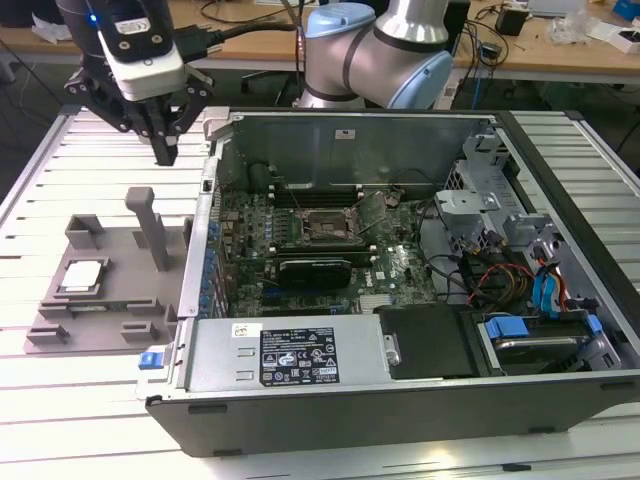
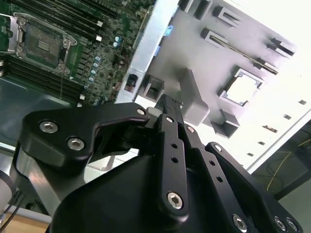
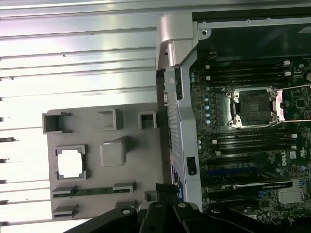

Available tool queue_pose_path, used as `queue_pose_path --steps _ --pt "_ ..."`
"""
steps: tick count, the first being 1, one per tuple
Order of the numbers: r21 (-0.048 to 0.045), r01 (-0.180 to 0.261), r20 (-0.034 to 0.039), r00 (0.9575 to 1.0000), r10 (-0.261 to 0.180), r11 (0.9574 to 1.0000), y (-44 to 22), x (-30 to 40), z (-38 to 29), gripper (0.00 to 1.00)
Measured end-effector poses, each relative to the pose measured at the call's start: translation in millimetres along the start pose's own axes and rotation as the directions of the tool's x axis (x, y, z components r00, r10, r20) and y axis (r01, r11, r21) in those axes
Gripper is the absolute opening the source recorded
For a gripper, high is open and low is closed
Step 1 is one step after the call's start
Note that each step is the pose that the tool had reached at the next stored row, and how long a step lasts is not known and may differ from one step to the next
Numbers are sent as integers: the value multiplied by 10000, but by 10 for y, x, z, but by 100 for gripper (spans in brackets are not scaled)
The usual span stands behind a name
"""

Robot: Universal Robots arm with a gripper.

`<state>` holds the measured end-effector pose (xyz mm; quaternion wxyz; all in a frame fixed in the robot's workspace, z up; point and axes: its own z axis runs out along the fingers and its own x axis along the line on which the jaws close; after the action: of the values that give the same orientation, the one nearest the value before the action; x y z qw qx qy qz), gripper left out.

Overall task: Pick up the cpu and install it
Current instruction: 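Reach for the cpu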

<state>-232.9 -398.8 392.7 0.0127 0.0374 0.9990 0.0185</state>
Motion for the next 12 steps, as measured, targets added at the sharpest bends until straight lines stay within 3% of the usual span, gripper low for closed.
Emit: queue_pose_path --steps 12 --pt "1 -1 1 10000 1 10000 -34 451 -7 11"
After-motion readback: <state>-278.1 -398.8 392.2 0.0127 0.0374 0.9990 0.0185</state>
